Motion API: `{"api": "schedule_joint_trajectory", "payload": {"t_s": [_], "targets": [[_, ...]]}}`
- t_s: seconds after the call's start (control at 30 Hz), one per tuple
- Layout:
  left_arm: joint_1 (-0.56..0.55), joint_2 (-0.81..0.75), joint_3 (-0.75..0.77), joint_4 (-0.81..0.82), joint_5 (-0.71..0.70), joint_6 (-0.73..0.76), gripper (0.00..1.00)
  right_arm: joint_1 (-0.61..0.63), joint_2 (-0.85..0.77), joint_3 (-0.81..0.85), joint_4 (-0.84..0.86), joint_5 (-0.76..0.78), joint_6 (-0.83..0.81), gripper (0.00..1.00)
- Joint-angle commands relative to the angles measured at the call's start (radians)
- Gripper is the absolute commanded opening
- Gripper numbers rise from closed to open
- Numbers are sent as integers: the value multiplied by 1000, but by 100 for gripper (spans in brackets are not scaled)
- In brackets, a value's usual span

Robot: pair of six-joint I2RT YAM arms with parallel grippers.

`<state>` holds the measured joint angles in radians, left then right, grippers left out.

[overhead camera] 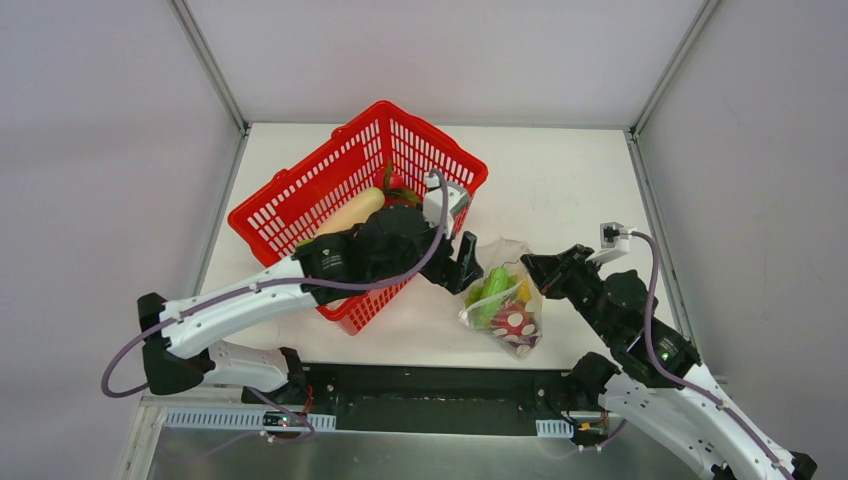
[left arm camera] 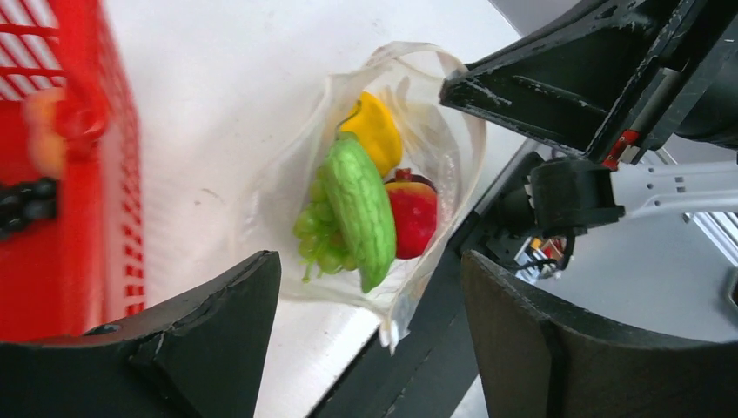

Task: Place the food in the zip-top bag and seal the zipper
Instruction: Pick up the fake vegetable from the bin.

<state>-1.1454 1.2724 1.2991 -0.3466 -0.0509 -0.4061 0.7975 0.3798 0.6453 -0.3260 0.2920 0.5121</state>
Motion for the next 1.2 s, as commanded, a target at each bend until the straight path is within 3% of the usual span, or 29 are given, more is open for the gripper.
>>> {"api": "schedule_joint_trajectory", "payload": {"t_s": [0.0, 0.17, 0.33, 0.47, 0.63, 0.83, 1.03, 1.17], "targets": [[-1, -107, -46, -34, -167, 75, 78, 3, 4, 22, 51, 23, -4, 9], [37, -181, -26, -199, -399, 98, 89, 2, 13, 23, 53, 29, -11, 9], [228, -256, -88, -271, -385, 53, 96, 2, 16, 22, 53, 33, -10, 9], [373, -287, -160, -335, -495, -41, 99, 4, 20, 23, 56, 36, -15, 9], [583, -279, -231, -351, -425, -47, 99, 2, 36, 22, 69, 23, -14, 9], [808, -118, -170, -468, -239, 172, 99, 2, 36, 26, 69, 8, -6, 9], [858, 100, 0, -665, -135, 350, 99, 3, 20, 22, 68, 14, -6, 9], [866, 188, 33, -697, -95, 408, 99, 2, 22, 34, 53, 23, -21, 9]]}}
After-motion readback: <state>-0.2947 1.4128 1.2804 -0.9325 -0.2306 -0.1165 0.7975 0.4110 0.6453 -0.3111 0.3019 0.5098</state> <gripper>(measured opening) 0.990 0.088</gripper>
